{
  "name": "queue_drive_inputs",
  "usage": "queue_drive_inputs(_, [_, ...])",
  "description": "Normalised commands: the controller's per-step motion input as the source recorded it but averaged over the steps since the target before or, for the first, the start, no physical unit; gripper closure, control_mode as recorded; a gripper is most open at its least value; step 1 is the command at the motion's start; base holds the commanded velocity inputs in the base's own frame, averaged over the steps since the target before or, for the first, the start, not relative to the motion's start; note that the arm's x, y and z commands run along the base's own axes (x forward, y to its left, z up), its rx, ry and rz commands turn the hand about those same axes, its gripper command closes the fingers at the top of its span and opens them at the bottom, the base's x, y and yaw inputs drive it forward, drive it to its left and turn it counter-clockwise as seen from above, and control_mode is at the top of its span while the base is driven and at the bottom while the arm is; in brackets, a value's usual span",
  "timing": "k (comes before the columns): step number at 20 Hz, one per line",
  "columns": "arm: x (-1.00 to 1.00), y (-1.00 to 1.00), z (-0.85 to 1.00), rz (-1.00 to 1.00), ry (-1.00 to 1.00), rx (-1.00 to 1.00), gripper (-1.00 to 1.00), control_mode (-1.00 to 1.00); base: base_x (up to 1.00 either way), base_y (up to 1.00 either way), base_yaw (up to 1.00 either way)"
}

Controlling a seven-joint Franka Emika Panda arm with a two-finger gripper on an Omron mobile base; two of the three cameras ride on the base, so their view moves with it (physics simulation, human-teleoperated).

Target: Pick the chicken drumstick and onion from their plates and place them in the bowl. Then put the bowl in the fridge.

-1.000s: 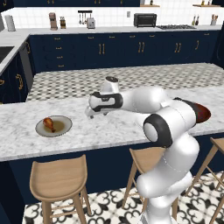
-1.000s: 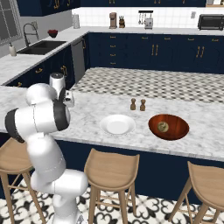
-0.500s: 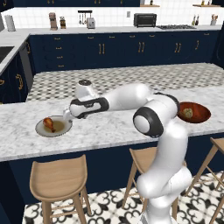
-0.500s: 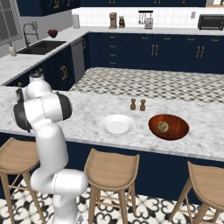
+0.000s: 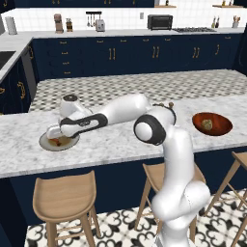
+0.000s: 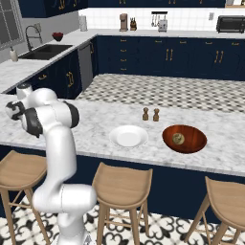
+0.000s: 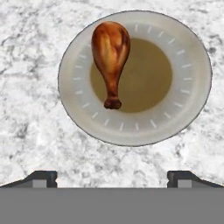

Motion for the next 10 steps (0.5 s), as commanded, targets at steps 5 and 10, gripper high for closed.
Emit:
queue_drive_inputs(5, [0.34, 0.36, -0.23, 0.00, 0.00, -0.03, -1.00, -1.00, 0.00, 0.00, 0.00])
queue_drive_inputs(10, [0.32, 0.10, -0.13, 0.00, 0.00, -0.05, -1.00, -1.00, 0.00, 0.00, 0.00])
